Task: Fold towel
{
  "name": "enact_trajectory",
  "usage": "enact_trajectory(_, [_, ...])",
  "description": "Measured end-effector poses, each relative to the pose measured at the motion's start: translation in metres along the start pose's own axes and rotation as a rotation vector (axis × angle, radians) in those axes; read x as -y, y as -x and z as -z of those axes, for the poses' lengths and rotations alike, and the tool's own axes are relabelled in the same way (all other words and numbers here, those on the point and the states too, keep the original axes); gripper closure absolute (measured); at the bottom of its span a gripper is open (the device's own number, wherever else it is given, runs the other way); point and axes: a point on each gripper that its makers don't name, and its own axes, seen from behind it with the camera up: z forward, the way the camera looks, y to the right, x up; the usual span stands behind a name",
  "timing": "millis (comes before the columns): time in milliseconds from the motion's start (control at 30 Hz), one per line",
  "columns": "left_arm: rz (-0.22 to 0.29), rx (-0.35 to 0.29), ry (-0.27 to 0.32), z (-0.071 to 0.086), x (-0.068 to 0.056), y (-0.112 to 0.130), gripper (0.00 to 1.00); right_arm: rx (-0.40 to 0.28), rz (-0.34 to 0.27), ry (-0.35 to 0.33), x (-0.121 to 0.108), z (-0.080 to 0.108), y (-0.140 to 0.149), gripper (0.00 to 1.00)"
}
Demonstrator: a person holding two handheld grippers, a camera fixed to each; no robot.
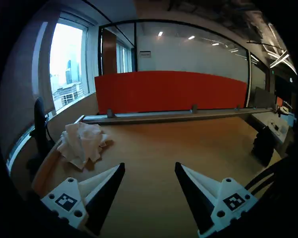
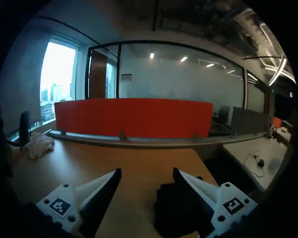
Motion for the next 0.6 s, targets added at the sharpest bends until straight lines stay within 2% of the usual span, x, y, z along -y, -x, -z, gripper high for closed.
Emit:
enact_trajectory(200, [0.006,-0.086,-0.009,-0.002,0.003,-0.025,0.07,-0.056,-0.010,0.016,0.004,-0.002,-0.010,0.00])
enact_trajectory(367, [0.006,-0.113,-0.013,-0.006,0.006,-0.033,0.07,-0.069,-0.016,0.017,0.010,-0.006,-0.015,0.00])
enact_trajectory(600, [0.004,-0.141,-0.013,-0.013,0.011,-0.041,0.07,-0.103,-0.028,-0.004,0.033,-0.012,-0.028,0.00])
